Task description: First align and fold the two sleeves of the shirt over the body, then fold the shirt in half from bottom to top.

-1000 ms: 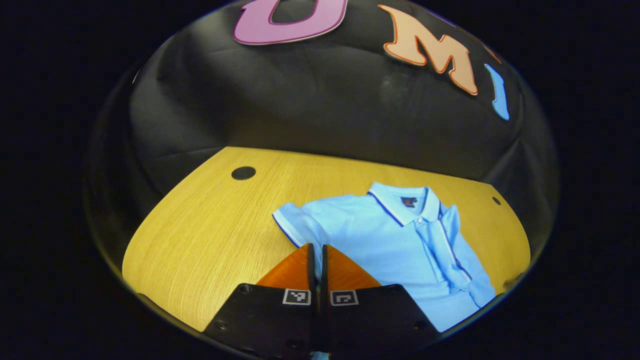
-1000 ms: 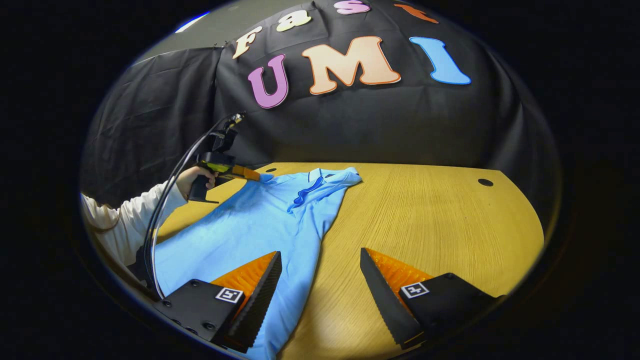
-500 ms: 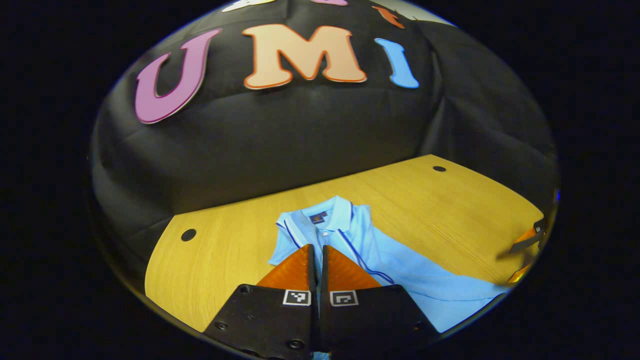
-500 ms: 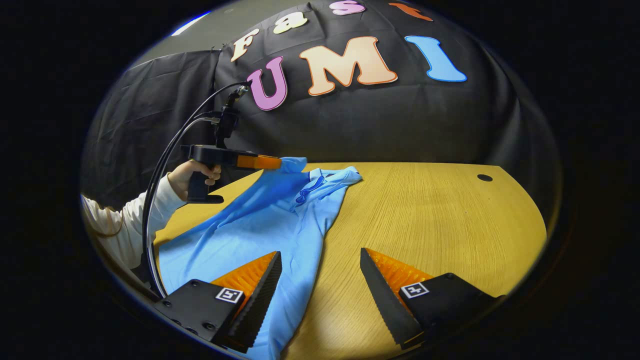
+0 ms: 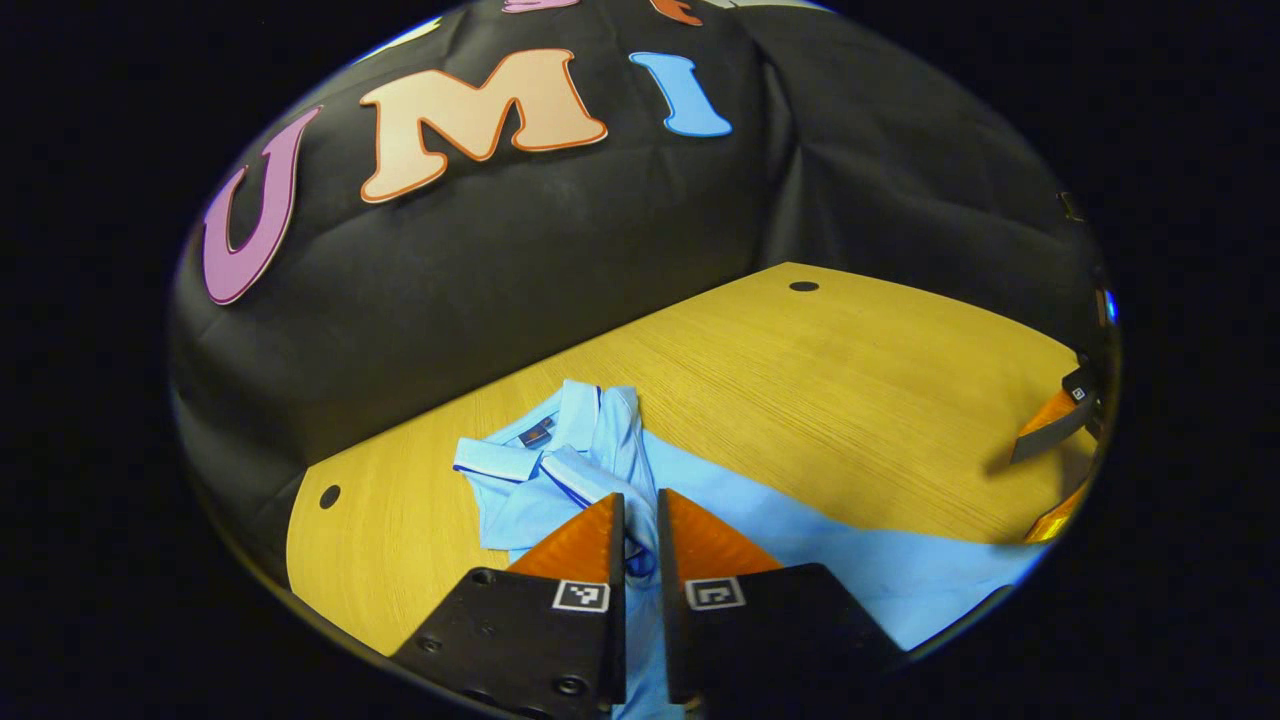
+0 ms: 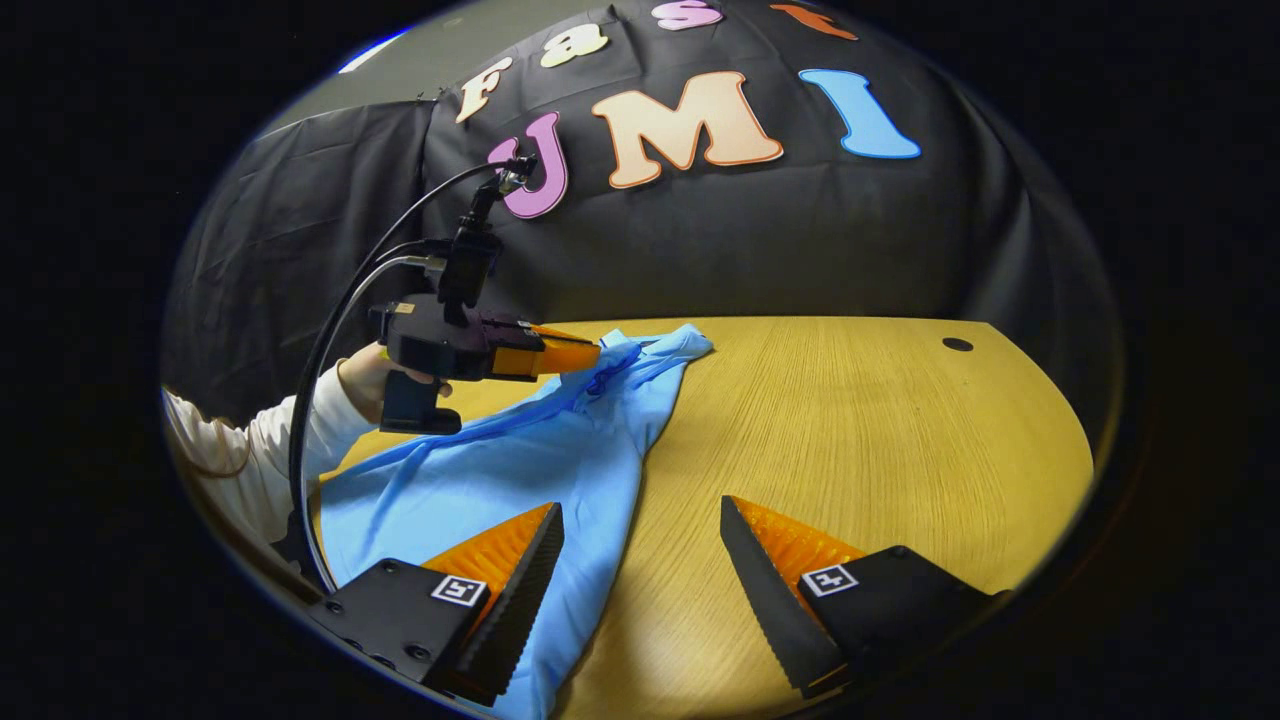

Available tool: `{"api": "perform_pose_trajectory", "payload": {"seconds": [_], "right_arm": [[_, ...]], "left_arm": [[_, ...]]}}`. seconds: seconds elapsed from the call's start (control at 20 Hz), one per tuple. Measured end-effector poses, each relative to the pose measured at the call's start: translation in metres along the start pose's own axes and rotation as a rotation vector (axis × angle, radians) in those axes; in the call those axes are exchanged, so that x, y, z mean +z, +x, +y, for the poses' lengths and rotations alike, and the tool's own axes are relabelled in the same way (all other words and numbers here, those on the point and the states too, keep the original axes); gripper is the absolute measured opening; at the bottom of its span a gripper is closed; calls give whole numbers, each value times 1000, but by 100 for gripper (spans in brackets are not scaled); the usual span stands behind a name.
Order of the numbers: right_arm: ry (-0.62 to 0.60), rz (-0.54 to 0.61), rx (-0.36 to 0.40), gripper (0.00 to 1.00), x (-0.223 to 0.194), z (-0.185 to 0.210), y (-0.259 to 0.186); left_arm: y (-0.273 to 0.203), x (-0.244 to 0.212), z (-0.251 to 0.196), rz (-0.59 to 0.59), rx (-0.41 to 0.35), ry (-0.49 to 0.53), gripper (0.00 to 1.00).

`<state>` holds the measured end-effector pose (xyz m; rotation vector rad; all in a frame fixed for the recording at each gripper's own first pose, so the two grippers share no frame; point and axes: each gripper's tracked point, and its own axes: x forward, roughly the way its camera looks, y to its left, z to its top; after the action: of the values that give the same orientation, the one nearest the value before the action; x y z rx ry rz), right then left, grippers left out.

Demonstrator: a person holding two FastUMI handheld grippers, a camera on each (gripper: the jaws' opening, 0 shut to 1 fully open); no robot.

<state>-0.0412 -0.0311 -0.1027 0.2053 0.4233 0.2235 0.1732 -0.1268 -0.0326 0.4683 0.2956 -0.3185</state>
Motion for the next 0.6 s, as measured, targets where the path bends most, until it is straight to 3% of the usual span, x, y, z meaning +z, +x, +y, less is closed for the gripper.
{"api": "perform_pose_trajectory", "payload": {"seconds": [0.05, 0.1, 0.2, 0.3, 0.35, 0.4, 0.6], "right_arm": [[1, -1, 1, 98, 0, 1, -3], [4, -4, 2, 98, 0, 3, -6], [8, -13, 8, 98, 0, 11, -14], [-1, -20, 15, 98, -2, 22, -25], [-10, -22, 15, 98, -4, 26, -31], [-22, -22, 14, 98, -7, 31, -36], [-56, -23, 18, 98, -20, 54, -60]], "left_arm": [[-5, 0, 0, -1, 5, -14, 21], [-15, 0, 3, 2, 23, -24, 45], [-40, -2, 11, -1, 54, -66, 83], [-70, -7, 18, -11, 82, -108, 88], [-89, -15, 21, -14, 91, -128, 84], [-108, -22, 20, -21, 84, -149, 91], [-182, -70, 24, -28, 113, -245, 92]]}}
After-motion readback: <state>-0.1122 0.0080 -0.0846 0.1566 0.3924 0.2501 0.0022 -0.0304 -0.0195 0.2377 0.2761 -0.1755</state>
